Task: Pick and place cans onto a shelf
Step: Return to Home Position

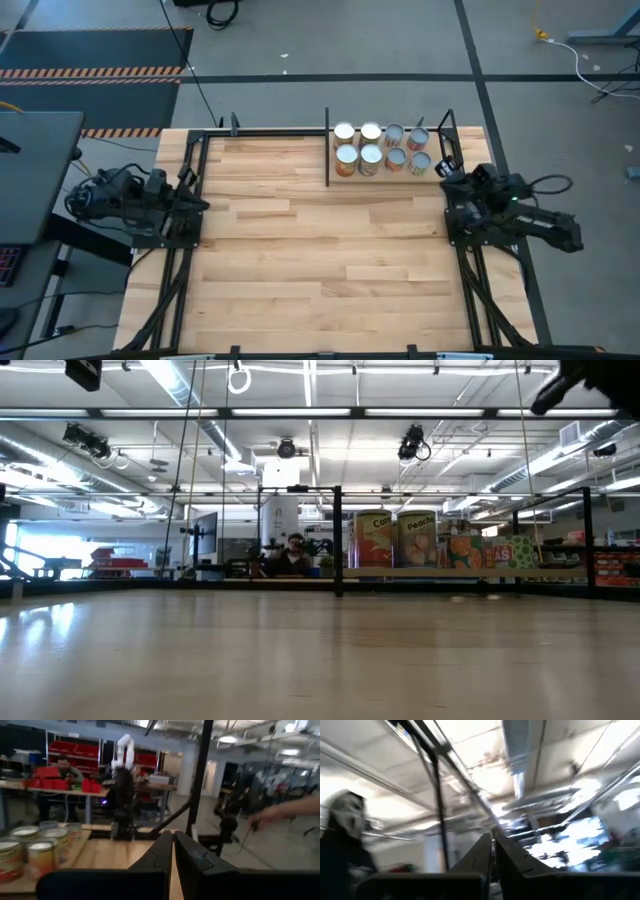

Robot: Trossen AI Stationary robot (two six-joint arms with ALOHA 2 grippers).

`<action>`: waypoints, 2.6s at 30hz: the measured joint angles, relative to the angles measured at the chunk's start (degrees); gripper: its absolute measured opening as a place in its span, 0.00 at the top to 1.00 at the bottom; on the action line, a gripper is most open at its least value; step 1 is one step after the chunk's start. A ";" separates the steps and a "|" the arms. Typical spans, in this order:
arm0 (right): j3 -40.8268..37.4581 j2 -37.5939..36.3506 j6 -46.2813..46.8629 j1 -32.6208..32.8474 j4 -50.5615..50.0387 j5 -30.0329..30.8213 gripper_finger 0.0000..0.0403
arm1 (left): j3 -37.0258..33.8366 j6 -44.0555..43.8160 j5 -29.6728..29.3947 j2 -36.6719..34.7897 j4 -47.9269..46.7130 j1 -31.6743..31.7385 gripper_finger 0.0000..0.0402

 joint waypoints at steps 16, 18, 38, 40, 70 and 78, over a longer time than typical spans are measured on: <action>-4.23 14.73 -11.45 3.77 -2.76 23.71 0.93 | -10.57 -4.26 -1.80 0.02 10.24 -0.02 0.94; -4.23 14.06 -13.01 4.01 -2.87 10.85 0.93 | -10.53 -3.74 -2.91 0.02 10.43 -0.02 0.94; -4.23 0.22 -17.87 5.46 -27.39 22.85 0.93 | -10.57 1.68 -3.55 0.06 3.70 -0.02 0.94; -4.02 0.46 -18.69 6.18 -28.29 22.42 0.93 | -10.77 2.68 -3.56 0.04 4.18 -0.02 0.94; -3.91 0.90 -24.87 6.92 -31.31 20.90 0.93 | -29.94 3.70 2.05 1.25 24.61 0.00 0.94; -3.91 0.90 -24.87 6.92 -31.33 20.92 0.93 | -29.96 3.65 1.98 1.25 25.00 0.00 0.94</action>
